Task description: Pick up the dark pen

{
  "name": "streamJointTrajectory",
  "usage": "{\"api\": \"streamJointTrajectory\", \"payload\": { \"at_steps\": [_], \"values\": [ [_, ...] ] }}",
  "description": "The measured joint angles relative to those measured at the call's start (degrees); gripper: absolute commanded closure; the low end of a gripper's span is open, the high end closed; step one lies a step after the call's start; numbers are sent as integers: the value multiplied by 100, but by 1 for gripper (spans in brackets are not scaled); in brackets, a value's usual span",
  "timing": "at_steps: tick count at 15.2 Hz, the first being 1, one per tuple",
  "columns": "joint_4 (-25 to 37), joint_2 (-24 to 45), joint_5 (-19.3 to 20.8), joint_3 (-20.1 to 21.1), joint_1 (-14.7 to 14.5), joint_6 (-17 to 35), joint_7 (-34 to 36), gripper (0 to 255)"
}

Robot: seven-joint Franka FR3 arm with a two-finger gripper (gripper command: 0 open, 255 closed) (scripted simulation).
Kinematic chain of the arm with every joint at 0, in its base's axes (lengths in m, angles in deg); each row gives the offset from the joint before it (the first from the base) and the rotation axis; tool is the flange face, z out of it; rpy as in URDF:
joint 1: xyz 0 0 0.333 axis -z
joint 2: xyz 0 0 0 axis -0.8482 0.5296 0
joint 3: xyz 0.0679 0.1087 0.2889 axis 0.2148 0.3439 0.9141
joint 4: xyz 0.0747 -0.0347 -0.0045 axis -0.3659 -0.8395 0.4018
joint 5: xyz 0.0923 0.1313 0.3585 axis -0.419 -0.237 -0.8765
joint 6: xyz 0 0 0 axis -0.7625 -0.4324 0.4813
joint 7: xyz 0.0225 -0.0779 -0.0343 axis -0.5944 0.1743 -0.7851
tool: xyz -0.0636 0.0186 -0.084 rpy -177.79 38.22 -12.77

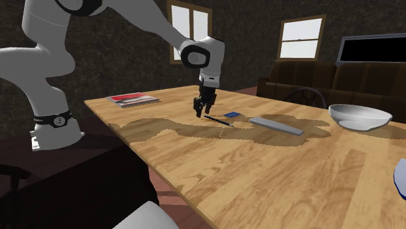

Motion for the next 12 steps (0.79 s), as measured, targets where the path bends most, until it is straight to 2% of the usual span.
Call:
{"api": "streamJointTrajectory", "payload": {
  "at_steps": [12],
  "values": [
    [36,-65,-24,20,13,-91,-2,255]
  ]
}}
